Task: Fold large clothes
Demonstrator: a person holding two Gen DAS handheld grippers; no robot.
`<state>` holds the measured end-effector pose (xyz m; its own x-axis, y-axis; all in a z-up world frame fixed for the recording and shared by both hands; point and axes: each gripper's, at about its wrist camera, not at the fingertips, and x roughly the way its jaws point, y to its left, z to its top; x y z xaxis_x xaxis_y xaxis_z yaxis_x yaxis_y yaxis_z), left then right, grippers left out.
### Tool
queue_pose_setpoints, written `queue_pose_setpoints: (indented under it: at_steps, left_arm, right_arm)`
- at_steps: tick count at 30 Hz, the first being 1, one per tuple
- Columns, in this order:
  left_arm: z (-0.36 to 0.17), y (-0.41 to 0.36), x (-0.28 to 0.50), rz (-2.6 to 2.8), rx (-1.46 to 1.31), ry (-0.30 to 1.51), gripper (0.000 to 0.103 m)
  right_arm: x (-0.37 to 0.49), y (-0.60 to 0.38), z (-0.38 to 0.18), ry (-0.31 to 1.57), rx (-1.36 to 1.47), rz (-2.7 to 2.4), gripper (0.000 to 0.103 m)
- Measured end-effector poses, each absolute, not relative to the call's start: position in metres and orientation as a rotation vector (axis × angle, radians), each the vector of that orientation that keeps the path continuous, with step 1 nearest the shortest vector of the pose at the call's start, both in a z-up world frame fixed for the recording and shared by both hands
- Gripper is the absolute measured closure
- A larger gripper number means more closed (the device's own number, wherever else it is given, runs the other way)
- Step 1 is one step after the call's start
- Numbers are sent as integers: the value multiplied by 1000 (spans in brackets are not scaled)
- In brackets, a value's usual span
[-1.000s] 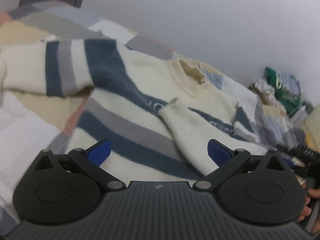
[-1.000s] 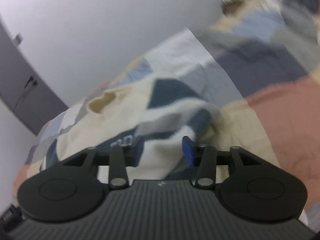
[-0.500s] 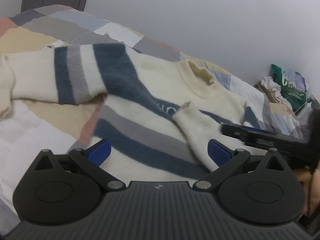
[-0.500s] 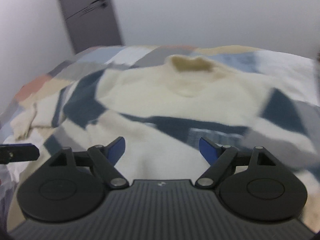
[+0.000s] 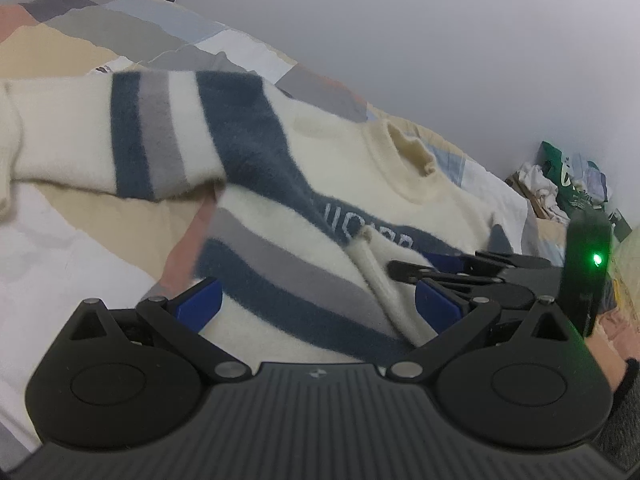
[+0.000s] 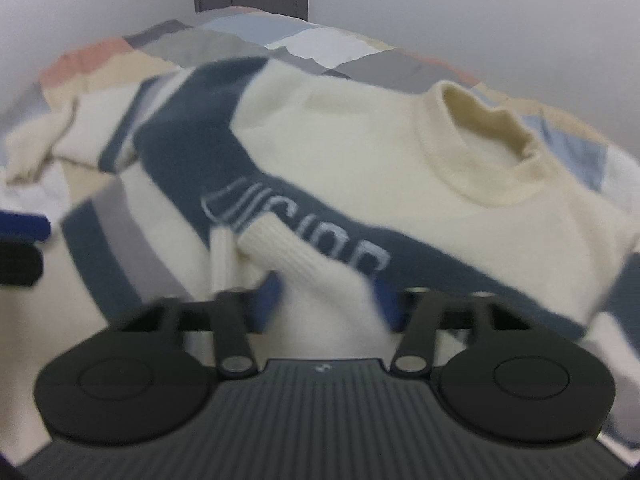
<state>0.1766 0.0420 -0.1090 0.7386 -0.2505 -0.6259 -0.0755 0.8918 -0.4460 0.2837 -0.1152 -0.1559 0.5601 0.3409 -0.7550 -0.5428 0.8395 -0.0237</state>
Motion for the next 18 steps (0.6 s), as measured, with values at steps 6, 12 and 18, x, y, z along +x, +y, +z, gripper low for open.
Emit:
queue_pose_setpoints:
  at_steps: [6,12,18]
  left_arm:
    - [-96,47,166,-90,-468,673,0]
    - [-89,46,154,-80,-502,660,0]
    - [-86,33,140,-77,-473,667,0]
  right_arm:
    - [247,-133,-120,746,-219,520,93]
    - [176,-160,-70,656,-153,585,93]
    - [102,-186,-60,721,-136,591,93]
